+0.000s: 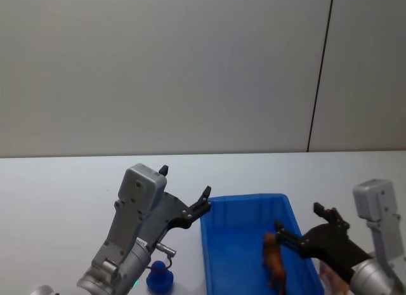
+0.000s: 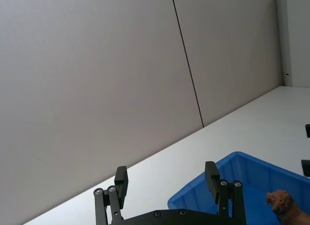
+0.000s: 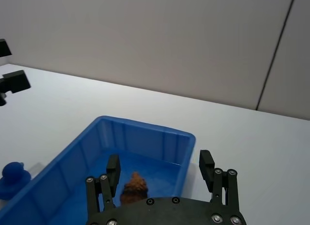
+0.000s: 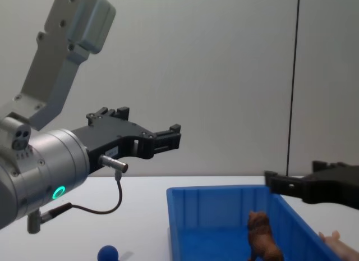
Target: Pick up the two dolls from the table and place them into the box.
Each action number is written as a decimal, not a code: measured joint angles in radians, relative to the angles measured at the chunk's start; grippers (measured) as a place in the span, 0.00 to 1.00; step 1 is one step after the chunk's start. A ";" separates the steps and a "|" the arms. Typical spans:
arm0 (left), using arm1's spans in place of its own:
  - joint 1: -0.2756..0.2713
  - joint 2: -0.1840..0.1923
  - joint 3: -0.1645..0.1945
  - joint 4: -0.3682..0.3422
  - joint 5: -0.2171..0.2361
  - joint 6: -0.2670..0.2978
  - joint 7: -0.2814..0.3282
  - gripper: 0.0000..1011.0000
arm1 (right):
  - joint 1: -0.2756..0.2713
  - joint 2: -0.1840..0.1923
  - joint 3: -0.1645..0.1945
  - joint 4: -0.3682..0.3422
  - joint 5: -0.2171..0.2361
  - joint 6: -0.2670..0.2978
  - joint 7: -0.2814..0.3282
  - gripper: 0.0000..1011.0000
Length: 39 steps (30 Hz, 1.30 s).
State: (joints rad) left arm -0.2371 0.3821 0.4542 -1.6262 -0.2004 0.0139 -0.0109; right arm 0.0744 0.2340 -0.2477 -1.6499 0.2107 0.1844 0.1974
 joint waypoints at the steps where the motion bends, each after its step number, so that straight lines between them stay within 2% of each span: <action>1: 0.000 0.000 0.000 0.000 0.000 0.000 0.000 0.99 | -0.006 0.004 0.002 -0.007 0.002 0.000 -0.010 0.99; 10: 0.000 0.000 0.000 0.000 0.000 0.000 0.000 0.99 | -0.075 0.051 0.032 -0.071 0.028 0.004 -0.089 0.99; 18: 0.000 0.000 0.000 0.000 0.000 0.000 0.000 0.99 | -0.134 0.090 0.057 -0.103 0.053 0.014 -0.133 0.99; 29: 0.000 0.000 0.000 0.000 0.000 0.000 0.000 0.99 | -0.173 0.110 0.069 -0.098 0.071 0.018 -0.142 0.99; 39: 0.000 0.000 0.000 0.000 0.000 0.000 0.000 0.99 | -0.175 0.104 0.064 -0.054 0.067 0.017 -0.123 0.99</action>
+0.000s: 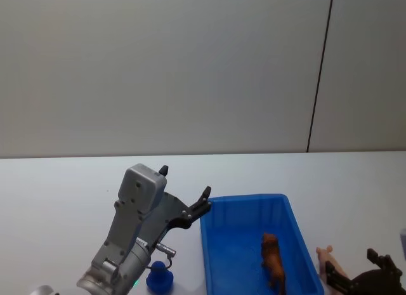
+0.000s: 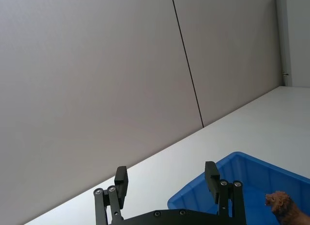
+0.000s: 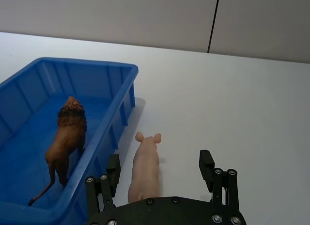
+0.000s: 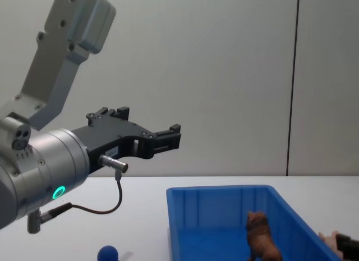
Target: Pick up the two dolls from the table and place them into the box.
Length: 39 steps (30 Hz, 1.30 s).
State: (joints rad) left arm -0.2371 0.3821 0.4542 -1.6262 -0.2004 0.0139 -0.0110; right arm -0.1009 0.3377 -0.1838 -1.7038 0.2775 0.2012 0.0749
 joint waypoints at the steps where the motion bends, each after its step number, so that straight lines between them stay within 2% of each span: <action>1: 0.000 0.000 0.000 0.000 0.000 0.000 0.000 0.99 | 0.001 -0.001 -0.001 0.005 -0.001 0.000 0.002 0.99; 12: 0.000 0.000 0.000 0.000 0.000 0.000 0.000 0.99 | 0.021 -0.022 -0.015 0.062 -0.024 0.000 0.029 0.98; 18: 0.000 0.000 0.000 0.000 0.000 0.000 0.000 0.99 | 0.034 -0.034 -0.023 0.091 -0.040 0.003 0.038 0.85; 22: 0.000 0.000 0.000 0.000 0.000 0.000 0.000 0.99 | 0.042 -0.041 -0.027 0.104 -0.050 0.009 0.040 0.72; 25: 0.000 0.000 0.000 0.000 0.000 0.000 0.000 0.99 | 0.044 -0.043 -0.028 0.109 -0.054 0.012 0.040 0.65; 26: 0.000 0.000 0.000 0.000 0.000 0.000 0.000 0.99 | 0.046 -0.045 -0.029 0.112 -0.056 0.014 0.040 0.59; 29: 0.000 0.000 0.000 0.000 0.000 0.000 0.000 0.99 | 0.048 -0.046 -0.029 0.113 -0.061 0.017 0.039 0.54; 30: 0.000 0.000 0.000 0.000 0.000 0.000 0.000 0.99 | 0.048 -0.046 -0.030 0.113 -0.062 0.018 0.039 0.48; 33: 0.000 0.000 0.000 0.000 0.000 0.000 0.000 0.99 | 0.048 -0.047 -0.030 0.112 -0.067 0.019 0.034 0.40; 39: 0.000 0.000 0.000 0.000 0.000 0.000 0.000 0.99 | 0.044 -0.044 -0.027 0.088 -0.075 0.013 0.023 0.38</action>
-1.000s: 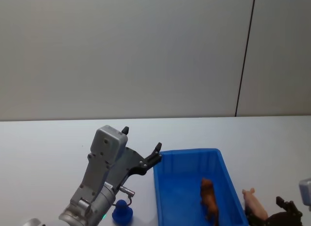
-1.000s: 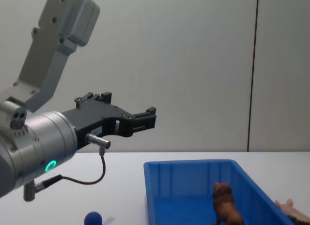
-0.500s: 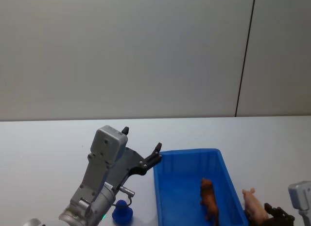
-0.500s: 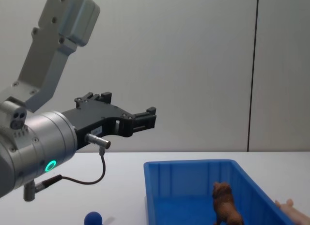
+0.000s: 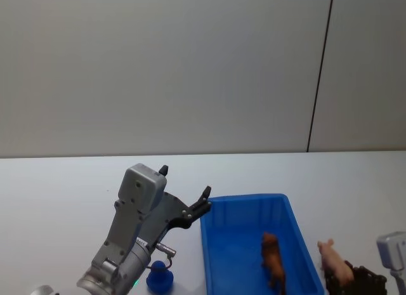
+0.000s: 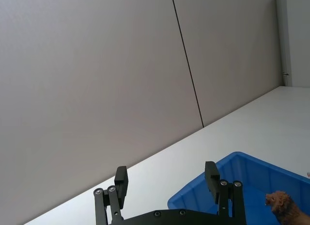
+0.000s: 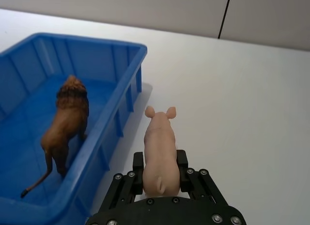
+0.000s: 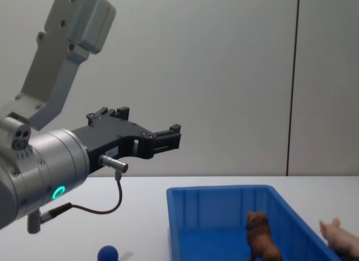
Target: Pick up the two dolls from the table and place them into the box.
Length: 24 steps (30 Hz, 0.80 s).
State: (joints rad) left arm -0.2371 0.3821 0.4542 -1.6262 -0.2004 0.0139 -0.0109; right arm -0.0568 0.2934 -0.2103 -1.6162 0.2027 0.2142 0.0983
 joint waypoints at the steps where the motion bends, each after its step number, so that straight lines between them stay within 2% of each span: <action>1: 0.000 0.000 0.000 0.000 0.000 0.000 0.000 0.99 | -0.001 0.001 0.001 -0.004 -0.001 -0.002 -0.001 0.38; 12: 0.000 0.000 0.000 0.000 0.000 0.000 0.000 0.99 | 0.003 0.004 0.007 -0.074 -0.009 -0.034 0.006 0.38; 24: 0.000 0.000 0.000 0.000 0.000 0.000 0.000 0.99 | 0.059 -0.039 -0.020 -0.094 -0.025 -0.052 0.093 0.38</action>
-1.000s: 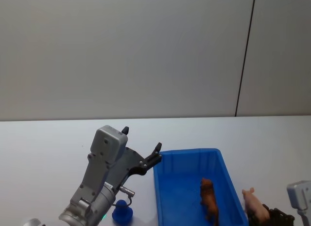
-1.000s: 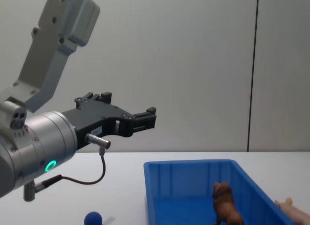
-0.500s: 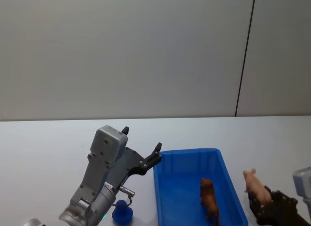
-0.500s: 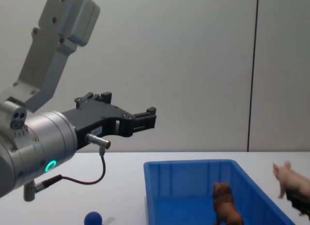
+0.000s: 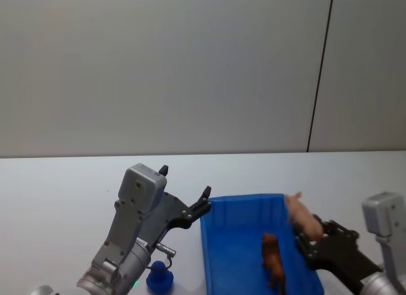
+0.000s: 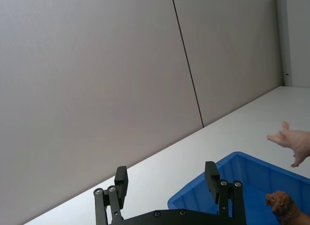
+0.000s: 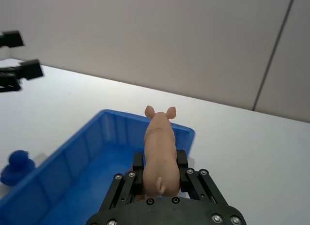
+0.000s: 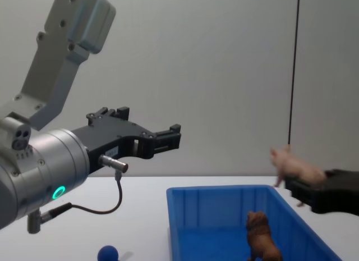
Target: Pick up the two dolls from the table and place them into the box.
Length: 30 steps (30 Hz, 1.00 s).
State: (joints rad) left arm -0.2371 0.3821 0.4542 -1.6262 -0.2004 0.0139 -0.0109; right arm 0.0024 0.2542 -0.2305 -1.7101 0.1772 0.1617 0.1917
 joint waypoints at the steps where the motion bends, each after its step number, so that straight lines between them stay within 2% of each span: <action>1: 0.000 0.000 0.000 0.000 0.000 0.000 0.000 0.99 | 0.009 -0.008 -0.006 0.004 -0.003 0.000 0.015 0.38; 12: 0.000 0.000 0.000 0.000 0.000 0.000 0.000 0.99 | 0.056 -0.057 -0.043 0.042 -0.018 0.016 0.092 0.38; 15: 0.000 0.000 0.000 0.000 0.000 0.000 0.000 0.99 | 0.063 -0.063 -0.049 0.049 -0.020 0.020 0.103 0.43; 18: 0.000 0.000 0.000 0.000 0.000 0.000 0.000 0.99 | 0.072 -0.072 -0.055 0.059 -0.022 0.025 0.115 0.55; 19: 0.000 0.000 0.000 0.000 0.000 0.000 0.000 0.99 | 0.073 -0.074 -0.056 0.061 -0.023 0.026 0.117 0.56; 20: 0.000 0.000 0.000 0.000 0.000 0.000 0.000 0.99 | 0.076 -0.076 -0.058 0.065 -0.023 0.027 0.119 0.63; 21: 0.000 0.000 0.000 0.000 0.000 0.000 0.000 0.99 | 0.076 -0.076 -0.058 0.065 -0.023 0.027 0.119 0.63; 23: 0.000 0.000 0.000 0.000 0.000 0.000 0.000 0.99 | 0.080 -0.079 -0.059 0.070 -0.024 0.028 0.120 0.73; 25: 0.000 0.000 0.000 0.000 0.000 0.000 0.000 0.99 | 0.082 -0.079 -0.059 0.073 -0.025 0.027 0.118 0.76; 30: 0.000 0.000 0.000 0.000 0.000 0.000 0.000 0.99 | 0.083 -0.078 -0.056 0.075 -0.025 0.021 0.104 0.91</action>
State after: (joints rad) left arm -0.2371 0.3821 0.4542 -1.6262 -0.2004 0.0139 -0.0110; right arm 0.0855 0.1767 -0.2863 -1.6354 0.1521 0.1826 0.2955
